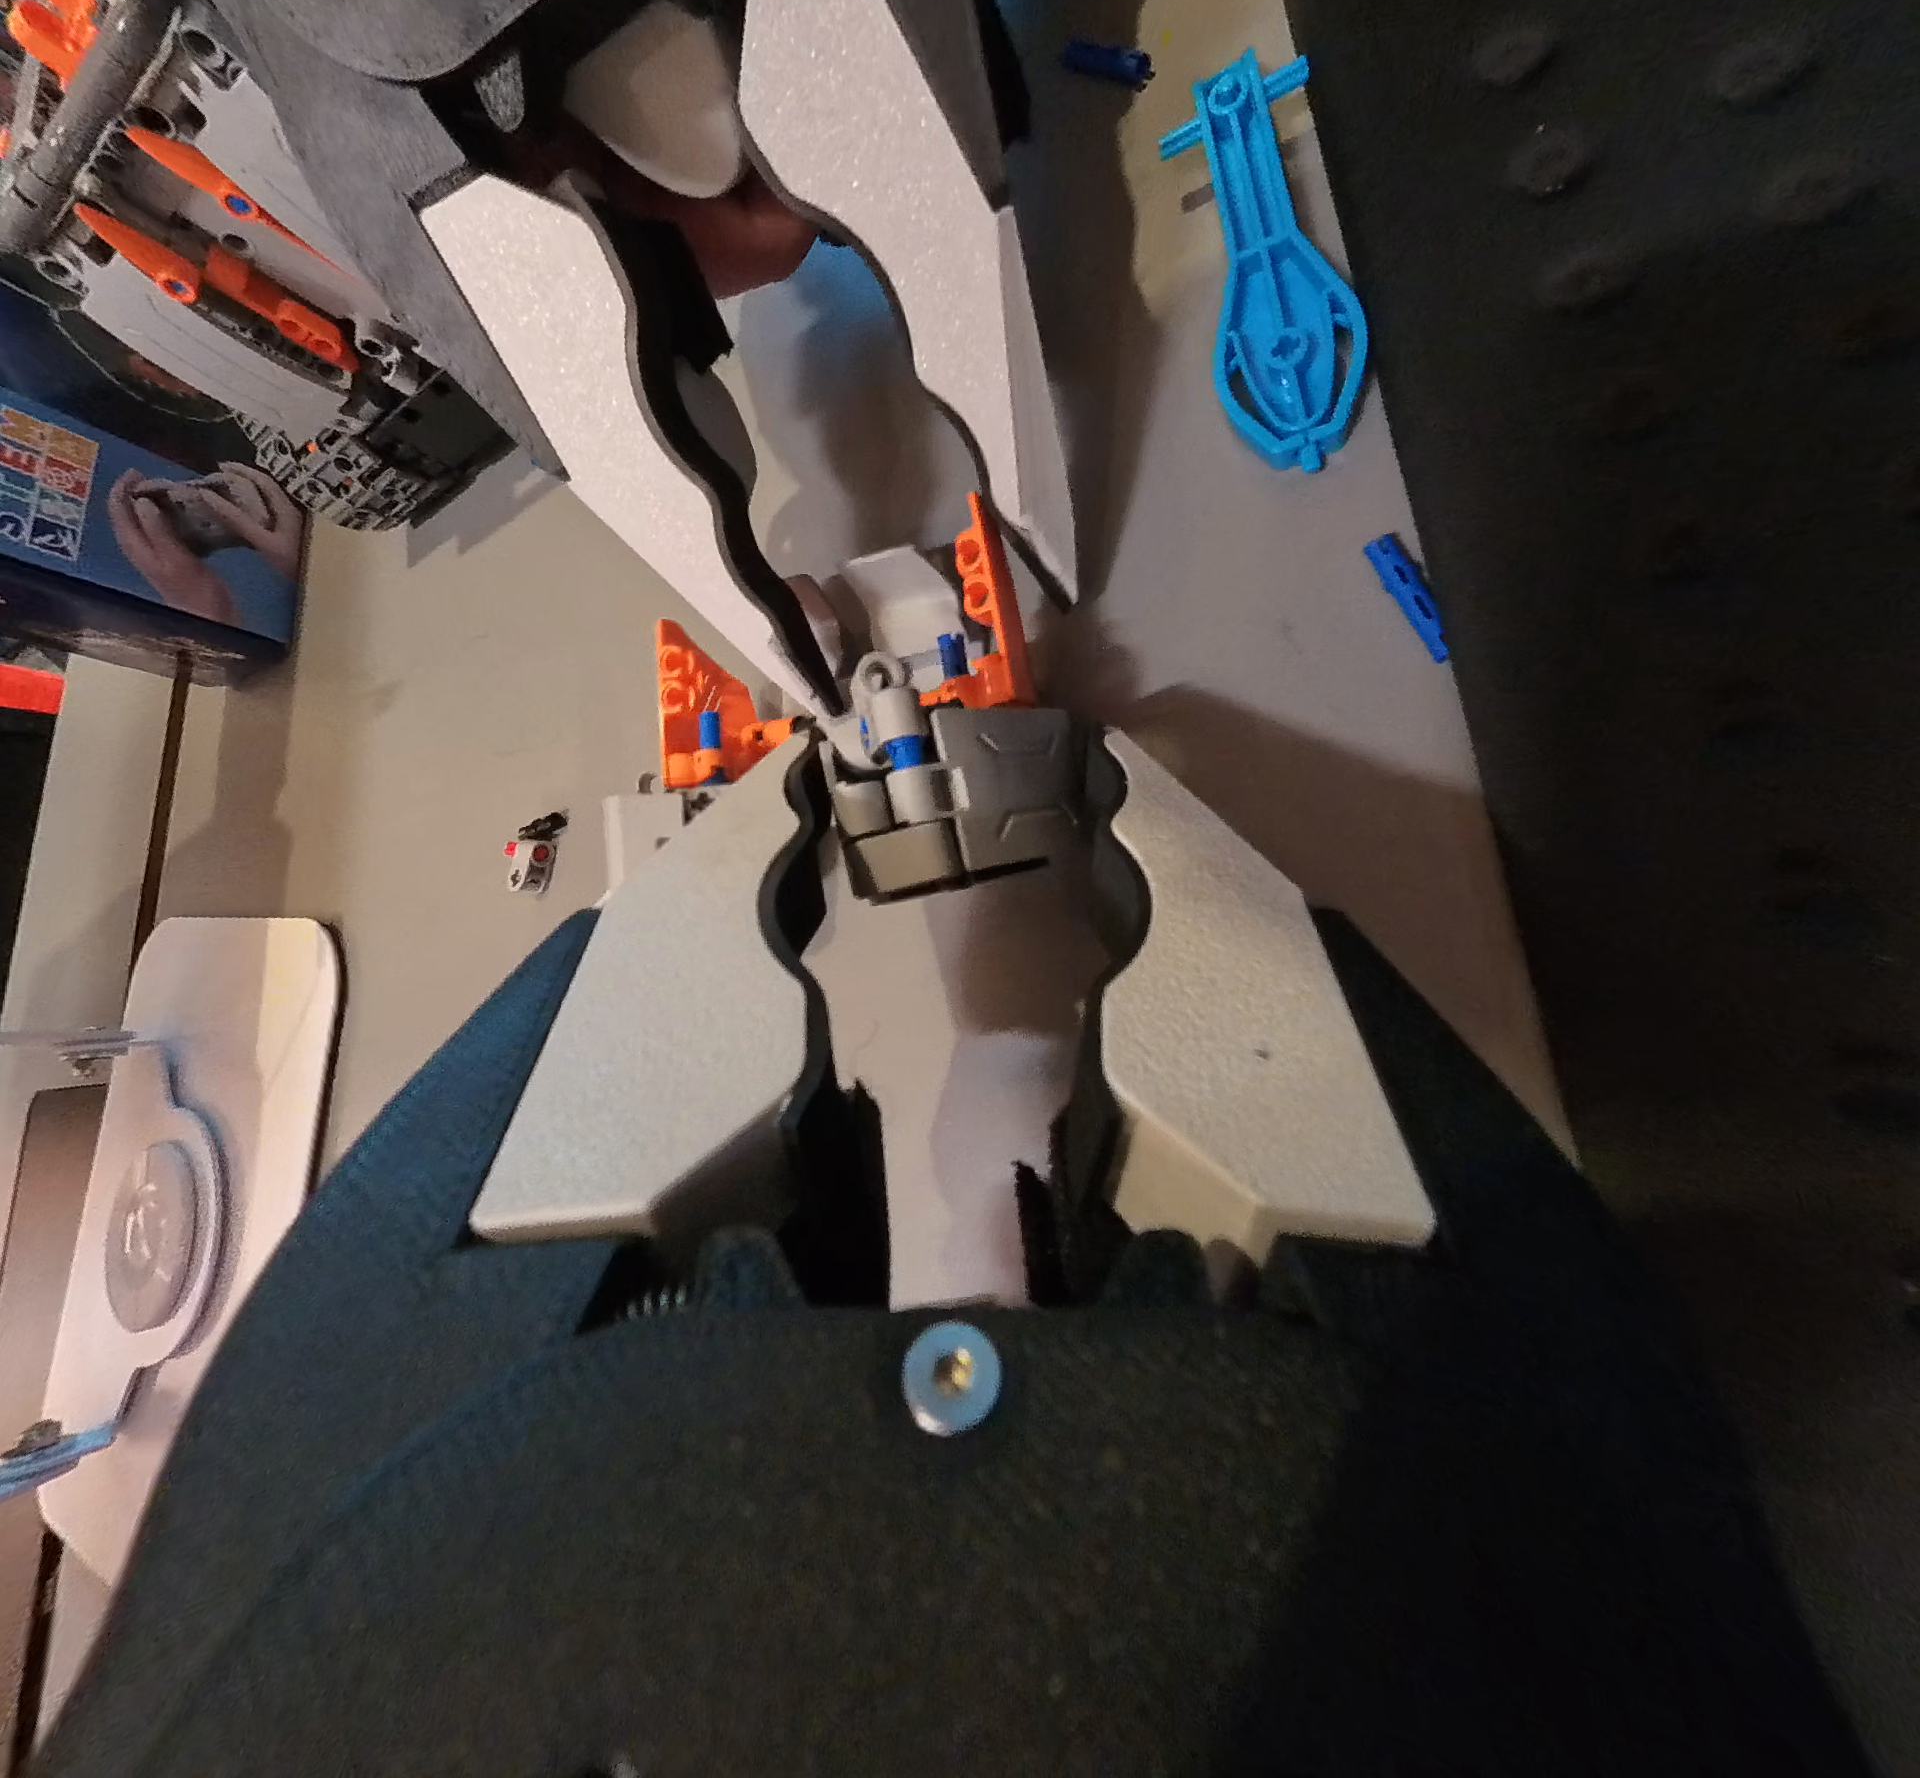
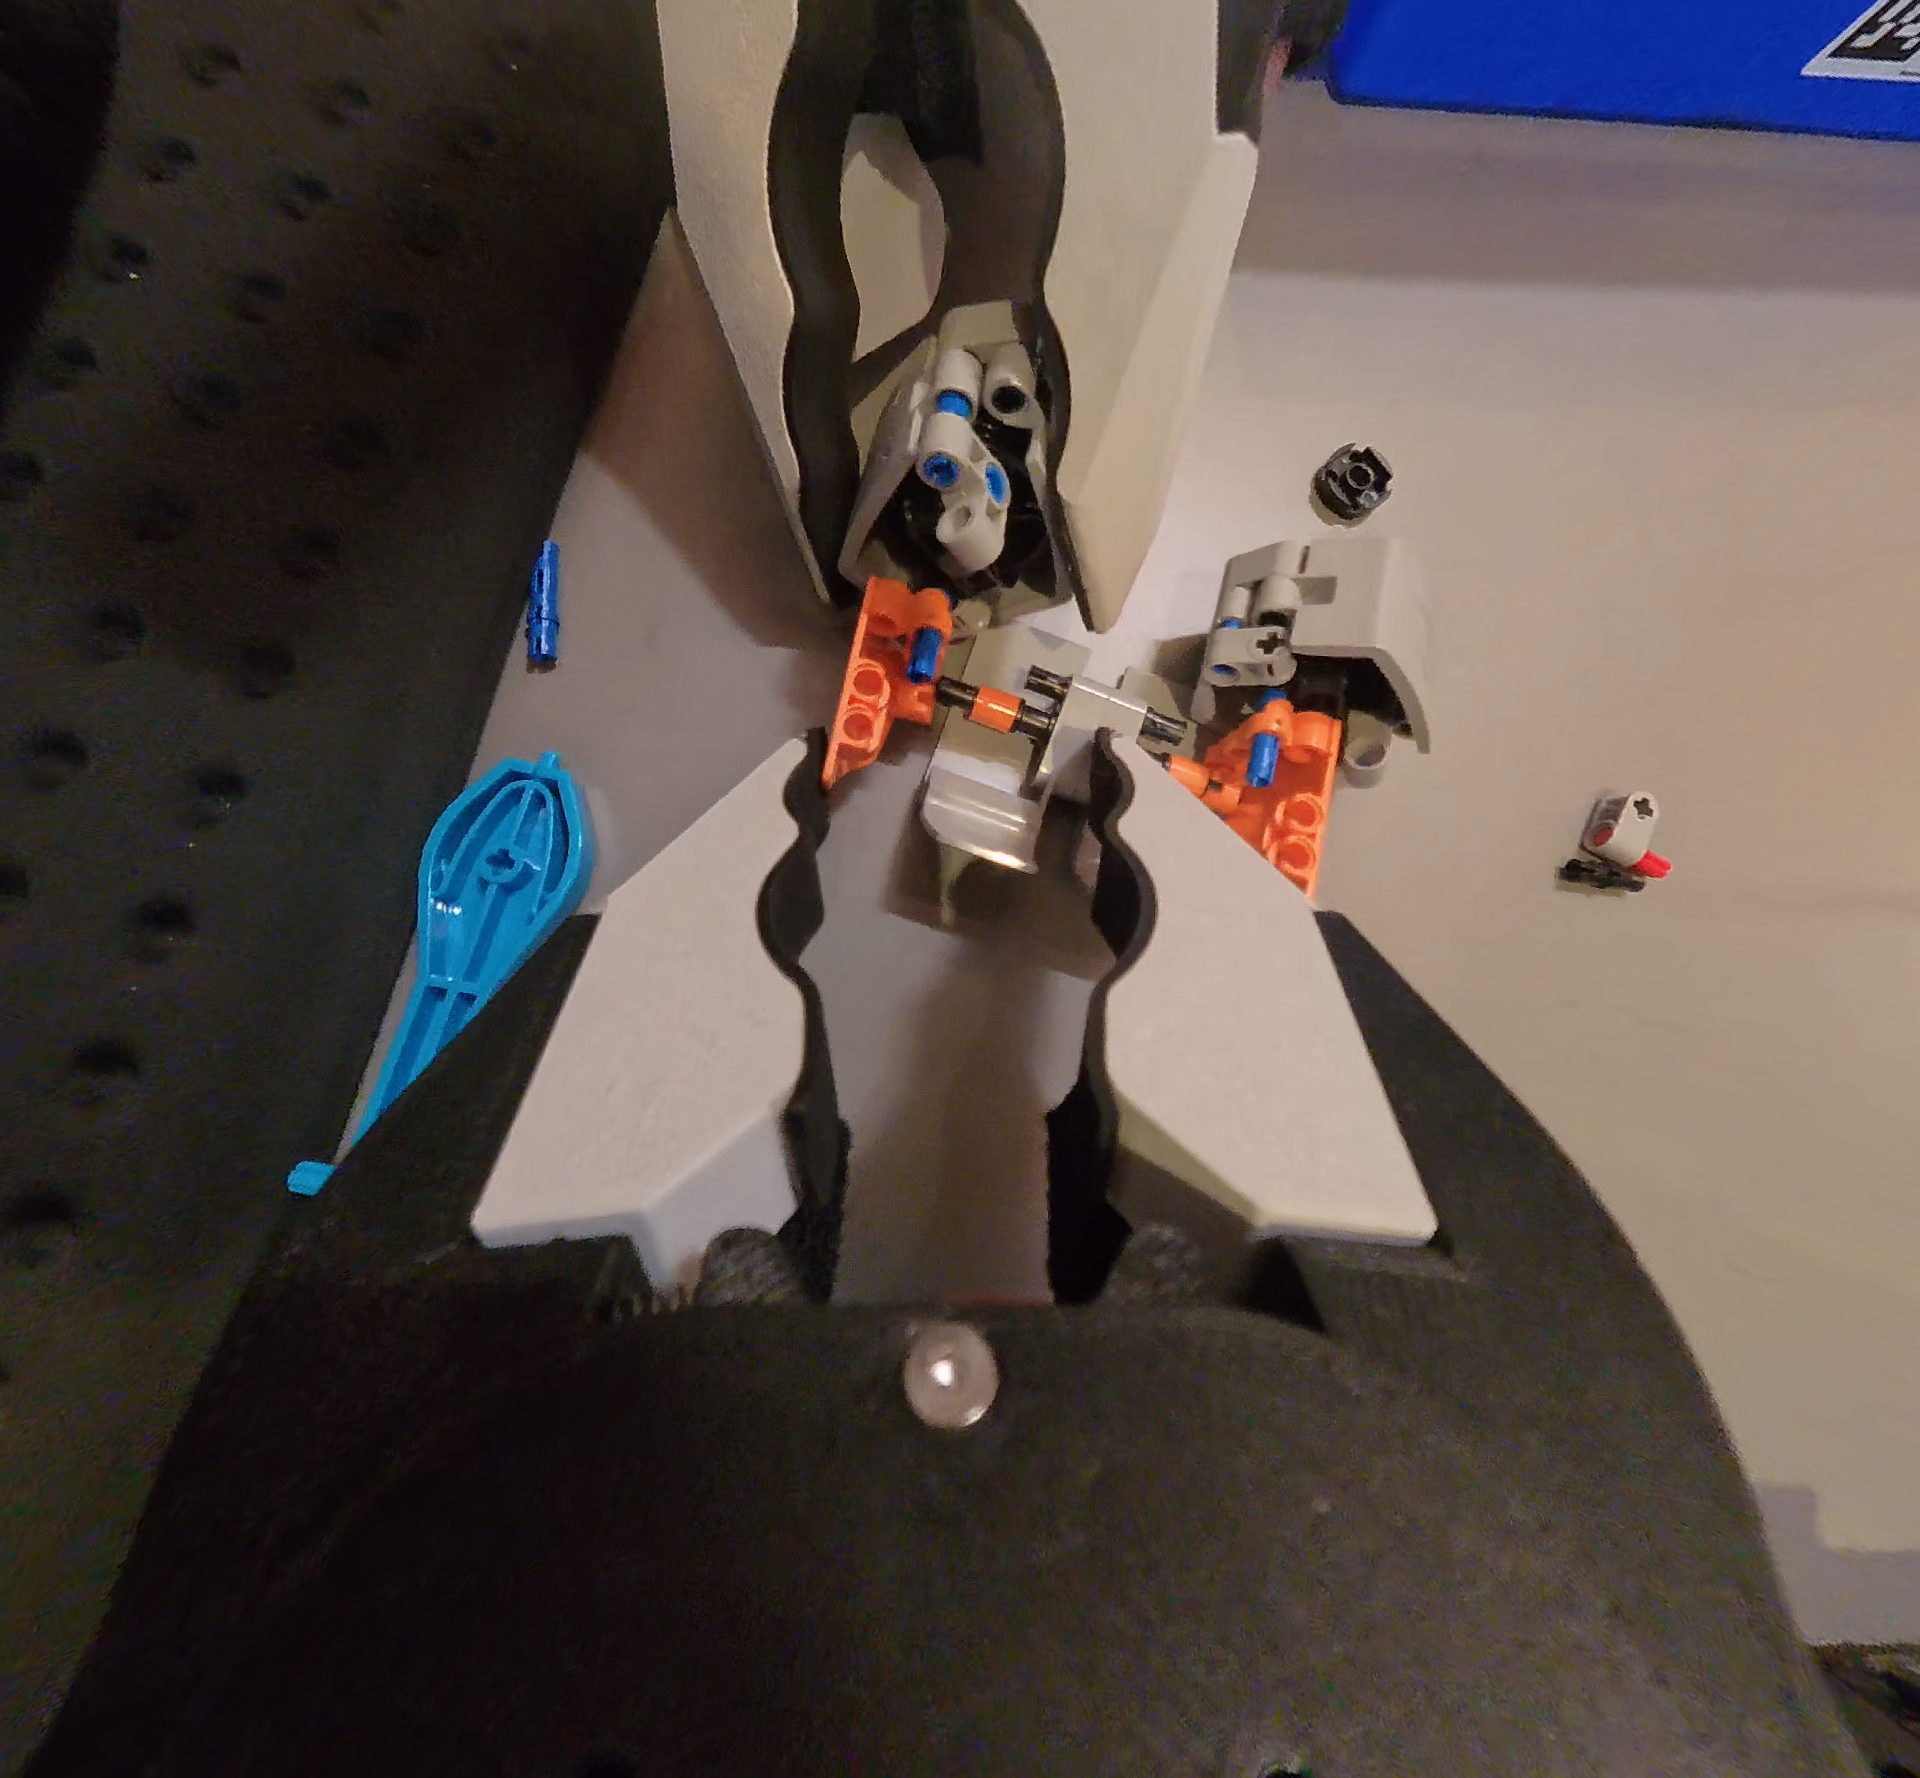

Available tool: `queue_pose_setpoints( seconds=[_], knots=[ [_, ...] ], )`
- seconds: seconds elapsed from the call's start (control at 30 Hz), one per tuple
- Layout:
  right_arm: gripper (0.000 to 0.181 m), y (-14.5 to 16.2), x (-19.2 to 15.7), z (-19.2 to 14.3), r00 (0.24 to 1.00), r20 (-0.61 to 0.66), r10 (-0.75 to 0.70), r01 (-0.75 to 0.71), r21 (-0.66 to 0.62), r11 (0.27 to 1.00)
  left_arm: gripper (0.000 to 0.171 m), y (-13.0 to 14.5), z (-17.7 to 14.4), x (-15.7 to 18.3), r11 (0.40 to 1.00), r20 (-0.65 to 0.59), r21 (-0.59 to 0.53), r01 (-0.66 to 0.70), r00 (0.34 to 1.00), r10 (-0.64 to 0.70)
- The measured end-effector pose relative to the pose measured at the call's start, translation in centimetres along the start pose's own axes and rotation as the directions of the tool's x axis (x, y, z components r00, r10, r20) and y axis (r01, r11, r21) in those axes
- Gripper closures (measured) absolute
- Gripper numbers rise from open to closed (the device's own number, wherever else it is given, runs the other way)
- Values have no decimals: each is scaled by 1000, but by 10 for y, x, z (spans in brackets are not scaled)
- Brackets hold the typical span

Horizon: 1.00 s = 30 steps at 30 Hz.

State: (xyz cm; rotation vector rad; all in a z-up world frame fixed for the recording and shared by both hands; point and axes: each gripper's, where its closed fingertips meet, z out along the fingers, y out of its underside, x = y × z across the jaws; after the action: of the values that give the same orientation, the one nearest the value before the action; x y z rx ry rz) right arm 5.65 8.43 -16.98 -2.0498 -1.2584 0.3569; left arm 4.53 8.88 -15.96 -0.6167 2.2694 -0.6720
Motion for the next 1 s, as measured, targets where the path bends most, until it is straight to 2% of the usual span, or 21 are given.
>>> queue_pose_setpoints(
  seconds=[0.33, 0.53, 1.0],
  knots=[
    [133, -1, 0, 0, 1000, 14, 11, -12, 18, 1000, 125, 5, -2, 1, 999, 4, -29, -33, 999, 33],
    [125, -1, -2, 0, 999, 34, 12, -13, 27, 1000, 126, 6, -1, 5, 998, -11, -40, -50, 999, 50],
    [138, 7, -5, 1, 998, 69, -5, 5, 5, 1000, 126, 13, -4, -2, 999, -30, -42, -19, 999, 18]
  ],
)
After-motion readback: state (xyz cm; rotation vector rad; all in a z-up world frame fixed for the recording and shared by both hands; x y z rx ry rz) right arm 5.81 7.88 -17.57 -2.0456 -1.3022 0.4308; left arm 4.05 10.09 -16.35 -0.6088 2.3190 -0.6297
